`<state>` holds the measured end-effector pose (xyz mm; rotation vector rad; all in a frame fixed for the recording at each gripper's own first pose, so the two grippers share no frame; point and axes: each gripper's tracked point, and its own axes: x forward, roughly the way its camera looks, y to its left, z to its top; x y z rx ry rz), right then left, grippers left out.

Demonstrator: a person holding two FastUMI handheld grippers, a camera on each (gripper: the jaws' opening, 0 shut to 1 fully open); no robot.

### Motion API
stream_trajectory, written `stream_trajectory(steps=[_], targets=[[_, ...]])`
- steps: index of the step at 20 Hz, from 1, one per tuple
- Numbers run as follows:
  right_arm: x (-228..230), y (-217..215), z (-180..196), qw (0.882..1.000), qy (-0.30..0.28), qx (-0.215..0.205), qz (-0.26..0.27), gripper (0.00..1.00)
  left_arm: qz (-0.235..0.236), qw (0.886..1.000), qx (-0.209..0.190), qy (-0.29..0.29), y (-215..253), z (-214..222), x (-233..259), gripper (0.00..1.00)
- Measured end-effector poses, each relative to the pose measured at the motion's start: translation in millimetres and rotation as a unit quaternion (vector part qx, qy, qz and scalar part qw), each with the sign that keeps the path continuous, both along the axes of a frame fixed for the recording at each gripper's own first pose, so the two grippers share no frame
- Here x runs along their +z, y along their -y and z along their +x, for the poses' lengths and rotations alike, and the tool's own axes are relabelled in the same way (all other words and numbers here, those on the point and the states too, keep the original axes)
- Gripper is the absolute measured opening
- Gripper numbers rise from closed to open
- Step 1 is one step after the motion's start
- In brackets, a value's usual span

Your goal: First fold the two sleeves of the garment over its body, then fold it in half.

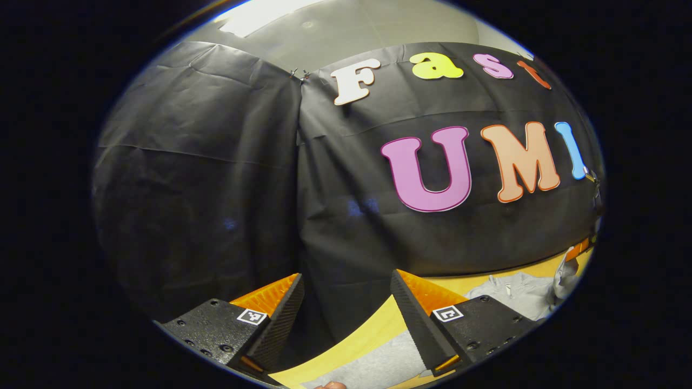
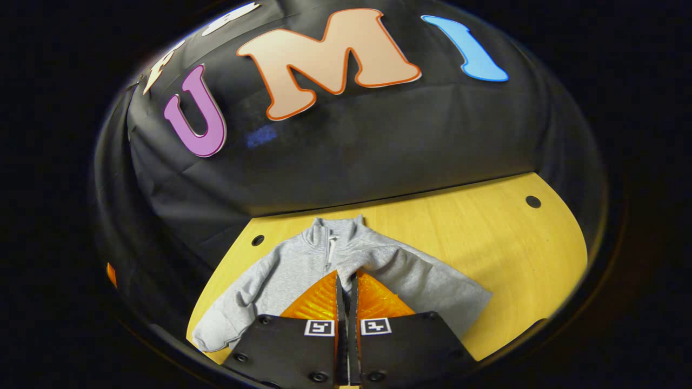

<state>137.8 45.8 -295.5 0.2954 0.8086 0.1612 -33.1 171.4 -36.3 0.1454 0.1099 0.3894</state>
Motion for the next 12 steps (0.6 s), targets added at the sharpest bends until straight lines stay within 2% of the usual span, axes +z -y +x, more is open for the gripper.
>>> stream_trajectory(steps=[1, 3, 5, 7, 12], targets=[[0, -13, 4, 1.000, 0.002, 0.006, 0.003, 0.04, 0.001, 1.000, 0.006, -0.002, -6, -1, -2, 0.95], [0, -41, 11, 1.000, 0.004, 0.021, 0.010, 0.03, 0.003, 1.000, 0.017, -0.004, -19, -6, -3, 0.95], [-5, -70, 15, 0.999, 0.003, 0.040, 0.013, 0.03, 0.005, 1.000, 0.028, -0.008, -32, -11, -5, 1.00], [-11, -99, 17, 0.998, 0.001, 0.060, 0.015, 0.03, 0.006, 0.999, 0.037, -0.012, -43, -14, -9, 0.95], [-39, -163, 10, 0.994, -0.021, 0.105, 0.013, 0.03, 0.007, 0.998, 0.059, -0.019, -70, -26, -16, 0.95]])
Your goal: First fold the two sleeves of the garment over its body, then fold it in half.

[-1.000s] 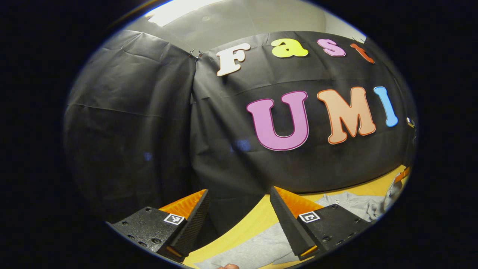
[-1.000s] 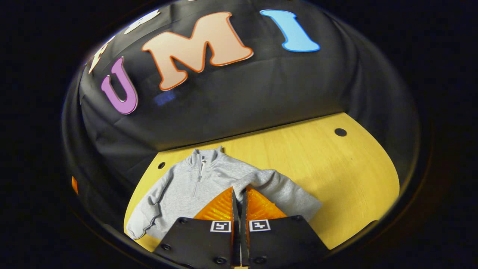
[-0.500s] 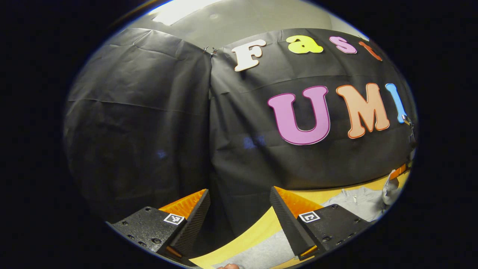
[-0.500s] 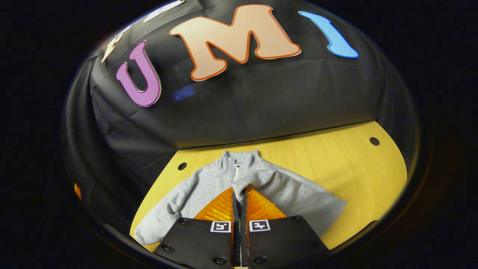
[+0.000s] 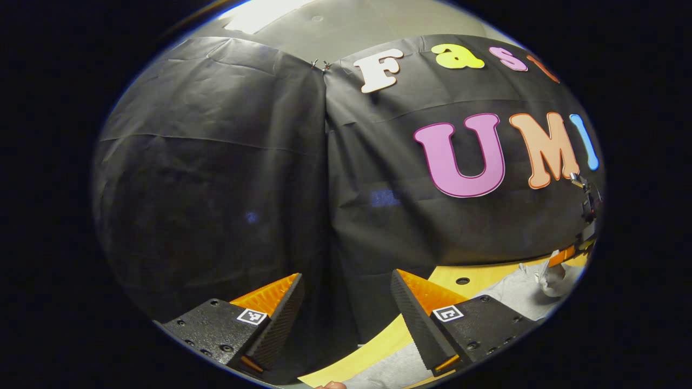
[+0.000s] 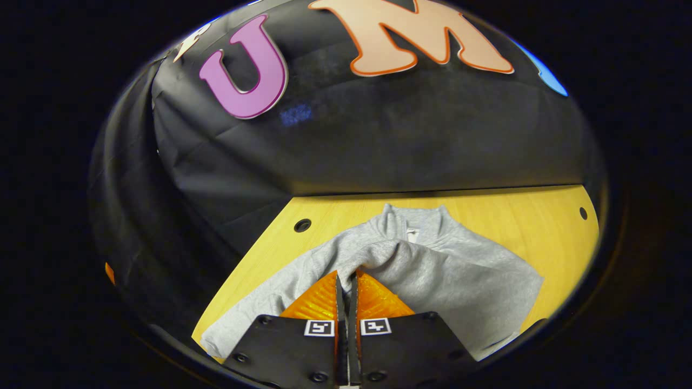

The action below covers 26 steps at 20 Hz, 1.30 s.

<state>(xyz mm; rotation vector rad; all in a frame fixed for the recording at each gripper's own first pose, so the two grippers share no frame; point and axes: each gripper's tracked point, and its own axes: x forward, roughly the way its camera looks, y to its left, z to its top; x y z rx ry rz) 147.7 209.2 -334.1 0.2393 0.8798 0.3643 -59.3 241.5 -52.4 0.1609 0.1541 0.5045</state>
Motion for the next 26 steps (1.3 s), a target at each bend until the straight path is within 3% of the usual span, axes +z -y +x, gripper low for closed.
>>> stream_trajectory(steps=[2, 5, 6, 9, 11, 15, 17, 20, 21, 26], targets=[[-11, -20, -8, 1.000, -0.012, 0.018, -0.002, 0.03, 0.003, 1.000, 0.008, -0.002, -10, -4, -1, 0.99], [-30, -42, -18, 0.999, -0.029, 0.042, -0.012, 0.03, 0.001, 1.000, 0.020, -0.006, -21, -9, -5, 0.95], [-36, -47, -23, 0.998, -0.033, 0.049, -0.019, 0.03, -0.001, 1.000, 0.022, -0.009, -24, -11, -8, 1.00], [-44, -53, -32, 0.997, -0.046, 0.059, -0.031, 0.03, -0.008, 1.000, 0.026, -0.012, -26, -15, -14, 0.95], [-37, -63, -33, 0.997, -0.051, 0.063, -0.001, 0.13, -0.010, 1.000, 0.023, -0.012, -25, -13, -16, 0.95], [-14, -58, -24, 0.998, -0.018, 0.053, 0.018, 0.79, -0.020, 0.999, 0.014, -0.026, -17, -15, -37, 0.95], [-6, -52, -24, 0.999, -0.010, 0.046, 0.027, 0.96, -0.031, 0.999, 0.009, -0.036, -11, -14, -49, 0.95], [0, -32, -33, 0.999, -0.007, 0.037, 0.026, 0.92, -0.046, 0.997, 0.007, -0.057, -4, -20, -73, 0.95], [3, -24, -36, 0.999, -0.005, 0.037, 0.023, 0.98, -0.052, 0.996, 0.007, -0.066, -1, -22, -80, 0.95], [7, 7, -50, 0.999, 0.001, 0.038, 0.017, 0.98, -0.085, 0.991, 0.003, -0.100, 13, -31, -117, 0.95]])
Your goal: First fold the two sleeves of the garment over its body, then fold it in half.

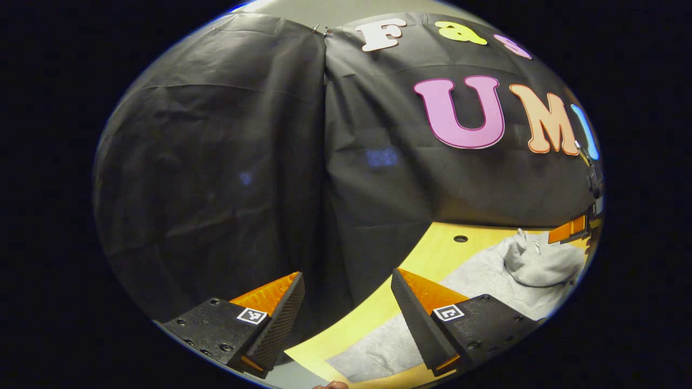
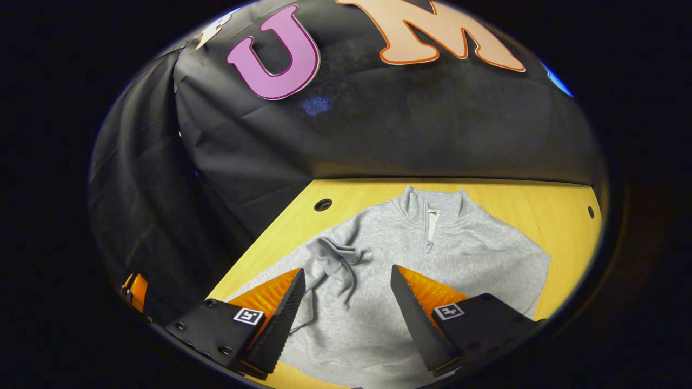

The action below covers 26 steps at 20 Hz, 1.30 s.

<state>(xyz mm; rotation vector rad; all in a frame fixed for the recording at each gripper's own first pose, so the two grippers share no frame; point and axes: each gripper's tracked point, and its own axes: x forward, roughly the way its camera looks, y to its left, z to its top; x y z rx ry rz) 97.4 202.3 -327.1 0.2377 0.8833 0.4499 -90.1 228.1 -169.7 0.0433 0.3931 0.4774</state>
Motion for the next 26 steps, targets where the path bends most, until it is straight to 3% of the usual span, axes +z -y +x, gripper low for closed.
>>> stream_trajectory(steps=[2, 3, 5, 6, 7, 9, 10, 16, 17, 18, 22, 25, 26], targets=[[4, 12, -3, 1.000, 0.004, -0.004, -0.003, 0.98, -0.019, 1.000, 0.001, -0.019, 5, -5, -18, 1.00], [7, 18, -3, 1.000, 0.007, -0.005, -0.004, 0.98, -0.028, 0.999, 0.002, -0.026, 7, -6, -27, 0.95], [12, 27, -6, 1.000, 0.010, -0.007, -0.005, 0.98, -0.045, 0.998, 0.006, -0.041, 11, -11, -43, 0.95], [14, 32, -6, 1.000, 0.011, -0.009, -0.006, 0.98, -0.052, 0.997, 0.007, -0.049, 14, -13, -50, 1.00], [16, 38, -4, 1.000, 0.014, -0.012, -0.007, 0.98, -0.057, 0.997, 0.009, -0.059, 16, -15, -59, 0.96], [18, 46, -3, 1.000, 0.015, -0.021, -0.005, 0.98, -0.062, 0.995, 0.011, -0.080, 16, -21, -76, 1.00], [18, 49, -3, 1.000, 0.015, -0.025, -0.004, 0.98, -0.068, 0.993, 0.011, -0.091, 16, -23, -86, 0.95], [19, 69, -7, 0.999, 0.019, -0.030, -0.018, 0.98, -0.132, 0.978, 0.032, -0.157, 24, -47, -143, 0.96], [18, 73, -7, 0.999, 0.019, -0.031, -0.021, 0.94, -0.138, 0.976, 0.037, -0.162, 23, -51, -148, 0.96], [18, 76, -8, 0.999, 0.019, -0.033, -0.022, 0.98, -0.140, 0.975, 0.040, -0.167, 23, -54, -152, 0.96], [18, 84, -7, 0.999, 0.019, -0.042, -0.022, 0.94, -0.141, 0.970, 0.042, -0.192, 26, -62, -170, 0.96], [19, 88, -8, 0.999, 0.022, -0.041, -0.024, 0.98, -0.145, 0.965, 0.045, -0.214, 31, -69, -180, 0.96], [19, 89, -9, 0.999, 0.023, -0.040, -0.026, 0.98, -0.142, 0.968, 0.045, -0.201, 28, -66, -179, 0.97]])
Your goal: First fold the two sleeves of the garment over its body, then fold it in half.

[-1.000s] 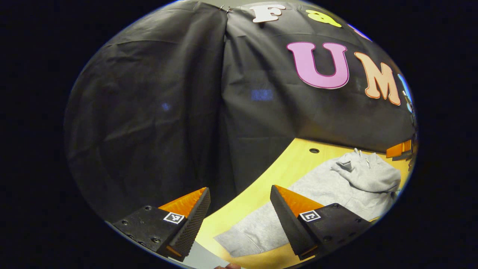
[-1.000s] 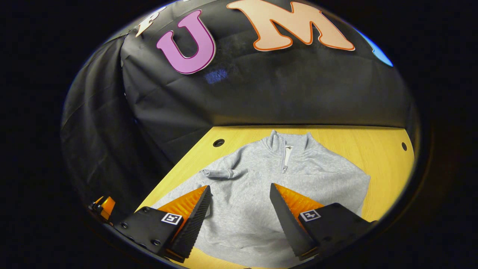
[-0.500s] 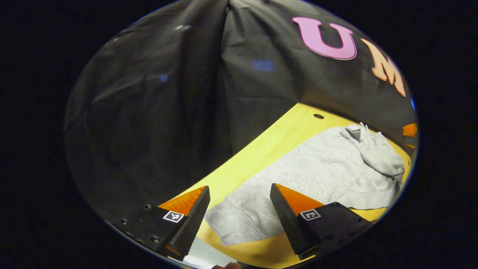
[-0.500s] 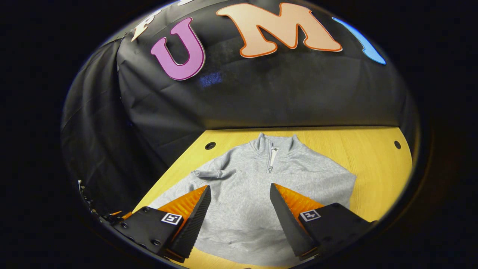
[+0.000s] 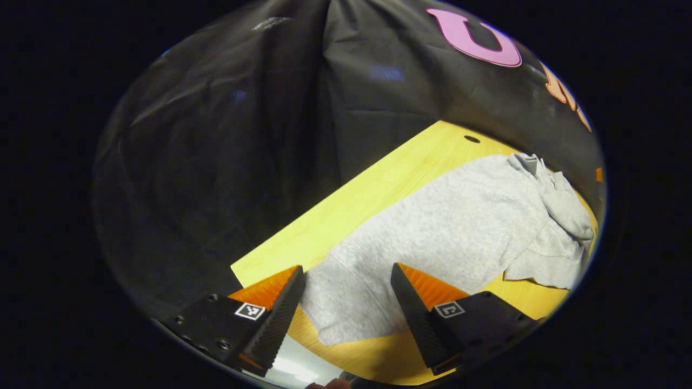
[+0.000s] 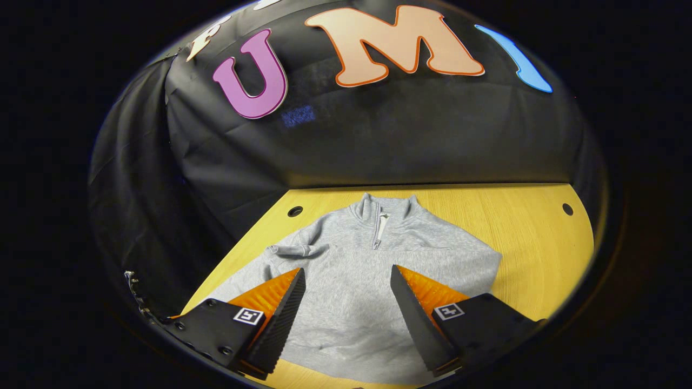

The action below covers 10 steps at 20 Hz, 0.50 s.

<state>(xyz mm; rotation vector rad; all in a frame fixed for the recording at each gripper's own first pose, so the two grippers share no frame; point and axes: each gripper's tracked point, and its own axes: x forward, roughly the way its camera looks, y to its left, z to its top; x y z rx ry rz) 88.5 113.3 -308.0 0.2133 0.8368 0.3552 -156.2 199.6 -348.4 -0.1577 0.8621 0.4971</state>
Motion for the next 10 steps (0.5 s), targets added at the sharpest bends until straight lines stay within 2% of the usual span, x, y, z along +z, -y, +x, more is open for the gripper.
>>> stream_trajectory(steps=[3, 6, 9, 10], targets=[[2, 8, -2, 1.000, 0.004, 0.001, -0.005, 0.98, -0.012, 1.000, 0.009, 0.005, 0, 0, -1, 0.98], [2, 14, -3, 1.000, 0.003, -0.006, -0.001, 0.98, -0.018, 1.000, -0.002, -0.001, 5, 1, -3, 0.96], [3, 20, -5, 1.000, 0.003, -0.011, 0.001, 0.98, -0.027, 0.999, -0.027, -0.003, 15, 8, -4, 0.76], [4, 22, -6, 1.000, 0.006, -0.011, -0.003, 0.95, -0.029, 0.999, -0.039, 0.000, 18, 11, -4, 0.60]])
